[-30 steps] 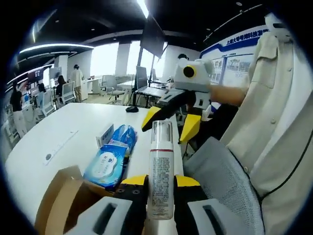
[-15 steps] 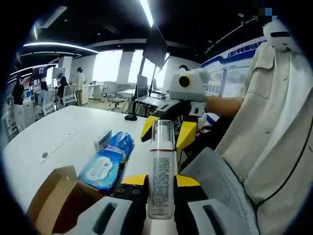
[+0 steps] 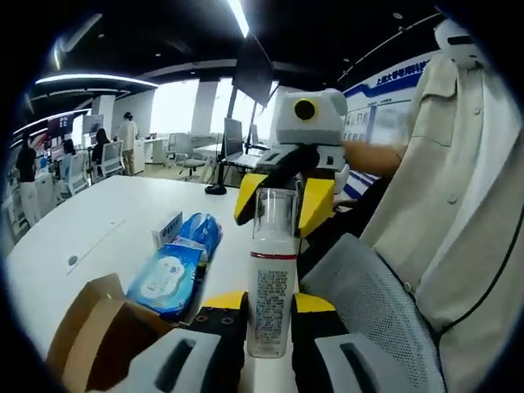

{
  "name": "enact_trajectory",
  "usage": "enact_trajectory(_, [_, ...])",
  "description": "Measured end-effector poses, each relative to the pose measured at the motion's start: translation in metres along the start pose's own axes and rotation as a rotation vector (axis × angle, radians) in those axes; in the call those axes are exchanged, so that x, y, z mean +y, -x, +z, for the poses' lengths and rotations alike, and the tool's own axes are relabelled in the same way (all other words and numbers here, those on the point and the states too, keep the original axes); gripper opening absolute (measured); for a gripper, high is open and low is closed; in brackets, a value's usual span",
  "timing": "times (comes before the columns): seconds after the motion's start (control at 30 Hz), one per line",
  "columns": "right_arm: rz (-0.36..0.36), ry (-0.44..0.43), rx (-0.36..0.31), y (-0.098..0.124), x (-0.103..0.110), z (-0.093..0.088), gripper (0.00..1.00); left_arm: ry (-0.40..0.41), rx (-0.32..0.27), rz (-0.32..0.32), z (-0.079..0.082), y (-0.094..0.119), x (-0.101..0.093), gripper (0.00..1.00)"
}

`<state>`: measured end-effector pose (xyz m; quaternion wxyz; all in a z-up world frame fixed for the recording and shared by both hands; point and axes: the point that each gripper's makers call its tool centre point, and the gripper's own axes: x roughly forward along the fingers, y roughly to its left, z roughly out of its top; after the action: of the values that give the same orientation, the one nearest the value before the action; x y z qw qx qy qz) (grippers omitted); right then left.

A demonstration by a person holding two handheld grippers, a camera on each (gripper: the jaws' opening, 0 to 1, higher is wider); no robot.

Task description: Operate the shoe box by opening the lid, removing the specified soft item, and placing it in the target area until the item is outside and the box remains undamaged.

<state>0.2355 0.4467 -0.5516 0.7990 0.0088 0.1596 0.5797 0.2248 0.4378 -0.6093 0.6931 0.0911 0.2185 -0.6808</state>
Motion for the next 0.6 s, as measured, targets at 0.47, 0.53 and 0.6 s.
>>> enact_trajectory(0.47, [0.021, 0.096, 0.077, -0.008, 0.002, -0.003, 0.18, -0.029, 0.012, 0.040, -0.006, -0.003, 0.006, 0.21])
enact_trajectory(0.53, [0.021, 0.104, 0.081, -0.009, 0.000, -0.003, 0.18, -0.032, 0.008, 0.055, -0.005, -0.002, 0.009, 0.21])
enact_trajectory(0.6, [0.019, 0.118, 0.099, -0.010, -0.002, -0.006, 0.17, -0.033, -0.002, 0.062, -0.003, -0.002, 0.010, 0.21])
